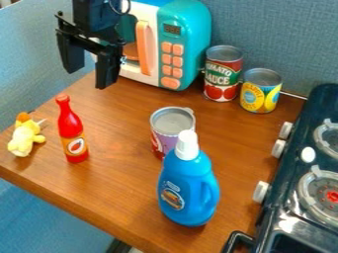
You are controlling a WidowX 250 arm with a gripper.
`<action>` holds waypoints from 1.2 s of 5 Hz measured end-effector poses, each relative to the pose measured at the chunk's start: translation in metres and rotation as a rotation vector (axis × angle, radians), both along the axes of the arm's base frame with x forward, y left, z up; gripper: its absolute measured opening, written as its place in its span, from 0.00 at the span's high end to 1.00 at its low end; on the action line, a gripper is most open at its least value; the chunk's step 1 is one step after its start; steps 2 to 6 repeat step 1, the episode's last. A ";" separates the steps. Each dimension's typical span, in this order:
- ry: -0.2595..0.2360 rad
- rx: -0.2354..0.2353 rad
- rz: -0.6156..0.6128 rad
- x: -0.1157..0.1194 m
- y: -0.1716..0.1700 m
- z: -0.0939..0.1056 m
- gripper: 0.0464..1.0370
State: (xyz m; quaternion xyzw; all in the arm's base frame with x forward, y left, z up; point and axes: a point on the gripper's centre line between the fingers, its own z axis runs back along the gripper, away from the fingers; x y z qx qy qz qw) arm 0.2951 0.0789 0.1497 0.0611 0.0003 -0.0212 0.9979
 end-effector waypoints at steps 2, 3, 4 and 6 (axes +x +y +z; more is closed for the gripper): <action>0.000 0.000 0.000 0.000 0.000 0.000 0.04; 0.000 0.000 0.000 0.000 0.000 0.000 0.04; 0.000 0.000 0.000 0.000 0.000 0.000 0.04; 0.000 0.000 0.000 0.000 0.000 0.000 0.04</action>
